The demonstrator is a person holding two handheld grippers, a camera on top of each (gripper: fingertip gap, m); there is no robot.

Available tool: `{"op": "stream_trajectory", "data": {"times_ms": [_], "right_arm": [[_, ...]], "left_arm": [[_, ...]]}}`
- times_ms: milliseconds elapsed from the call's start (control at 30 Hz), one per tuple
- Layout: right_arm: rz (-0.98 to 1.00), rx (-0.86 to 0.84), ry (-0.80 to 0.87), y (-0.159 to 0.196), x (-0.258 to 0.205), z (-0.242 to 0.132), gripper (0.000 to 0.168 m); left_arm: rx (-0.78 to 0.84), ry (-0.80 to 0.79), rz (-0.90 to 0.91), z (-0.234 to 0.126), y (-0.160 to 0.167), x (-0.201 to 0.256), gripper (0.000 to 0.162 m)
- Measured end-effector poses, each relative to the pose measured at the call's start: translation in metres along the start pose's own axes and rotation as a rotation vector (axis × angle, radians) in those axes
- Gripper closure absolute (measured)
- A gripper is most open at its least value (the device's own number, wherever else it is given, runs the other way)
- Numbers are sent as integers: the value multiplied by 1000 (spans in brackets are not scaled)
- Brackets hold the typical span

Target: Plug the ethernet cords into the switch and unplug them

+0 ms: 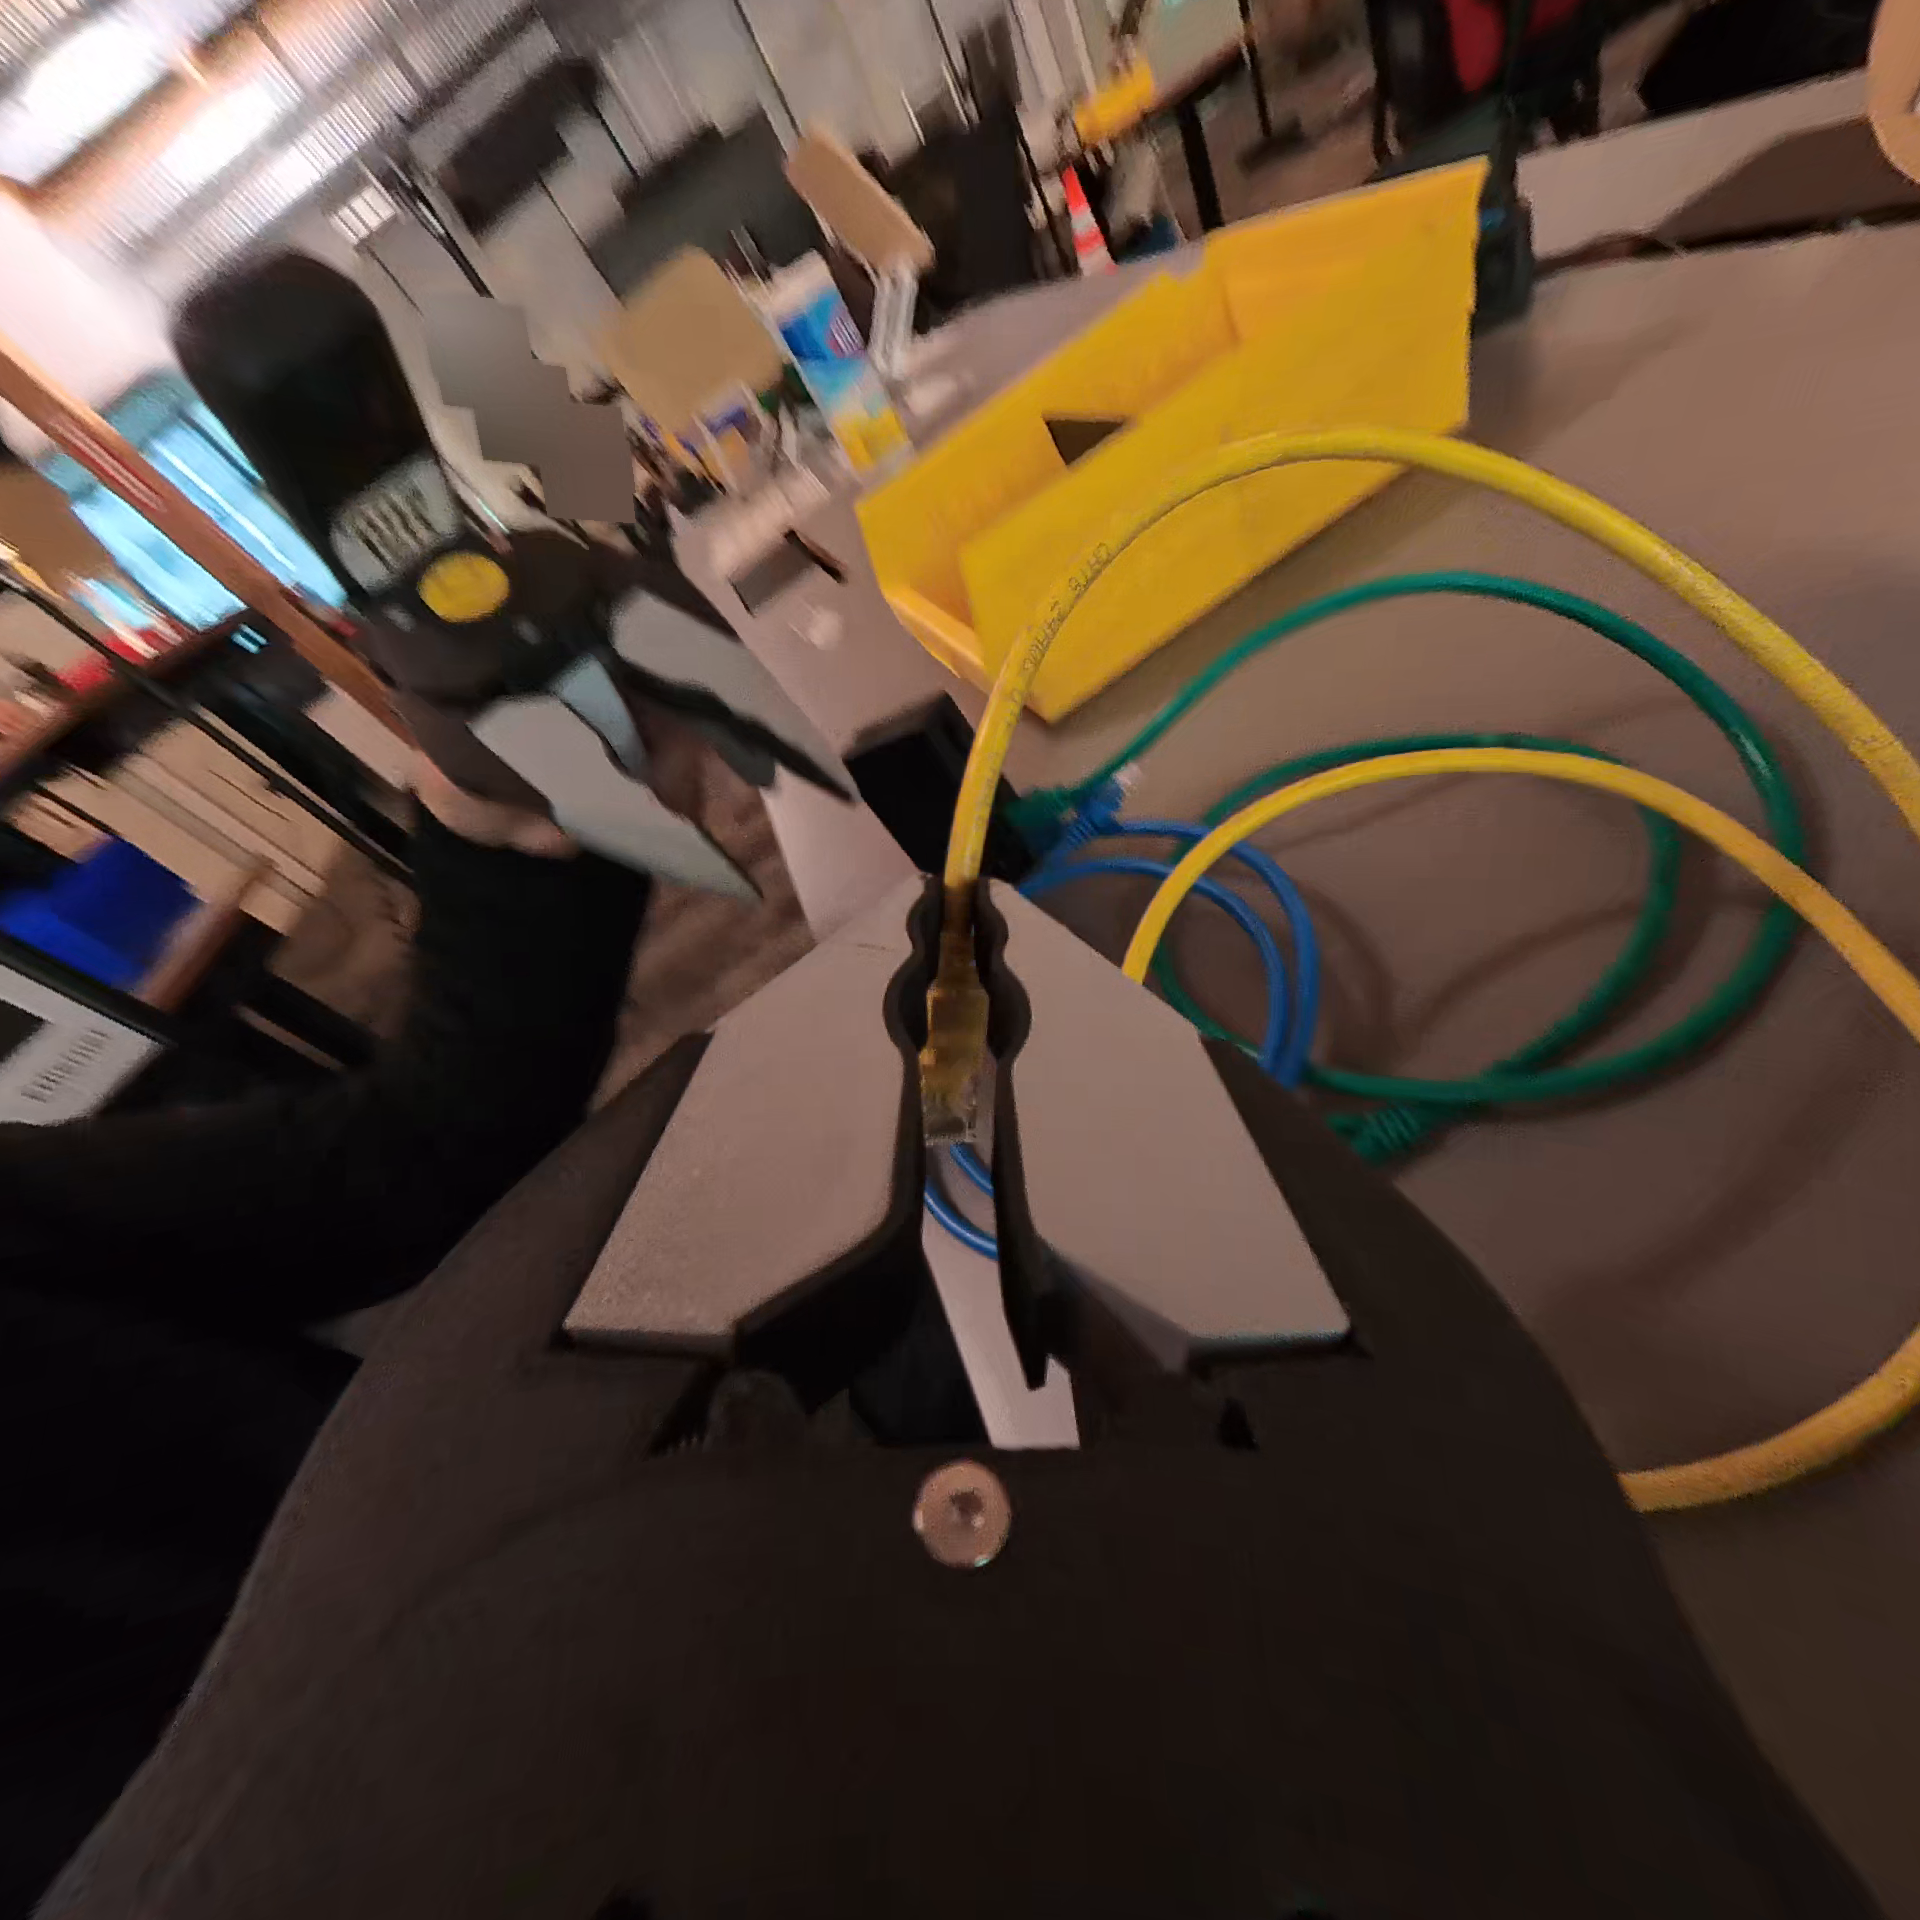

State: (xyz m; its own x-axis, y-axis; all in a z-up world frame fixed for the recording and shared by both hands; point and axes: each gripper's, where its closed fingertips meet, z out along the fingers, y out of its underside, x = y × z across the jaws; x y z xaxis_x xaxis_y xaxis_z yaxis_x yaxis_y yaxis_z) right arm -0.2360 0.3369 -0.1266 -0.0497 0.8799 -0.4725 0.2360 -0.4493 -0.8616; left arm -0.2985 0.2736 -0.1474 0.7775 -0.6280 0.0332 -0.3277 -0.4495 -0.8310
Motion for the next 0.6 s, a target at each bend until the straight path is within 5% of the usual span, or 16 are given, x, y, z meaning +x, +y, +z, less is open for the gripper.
{"op": "stream_trajectory", "data": {"times_ms": [200,600], "right_arm": [[66,150,-188,-14,-35,9,165],[-24,301,-97,-26,-45,12,165]], "left_arm": [[227,161,-70,49,-41,42,124],[382,322,-234,49,-59,52,128]]}}
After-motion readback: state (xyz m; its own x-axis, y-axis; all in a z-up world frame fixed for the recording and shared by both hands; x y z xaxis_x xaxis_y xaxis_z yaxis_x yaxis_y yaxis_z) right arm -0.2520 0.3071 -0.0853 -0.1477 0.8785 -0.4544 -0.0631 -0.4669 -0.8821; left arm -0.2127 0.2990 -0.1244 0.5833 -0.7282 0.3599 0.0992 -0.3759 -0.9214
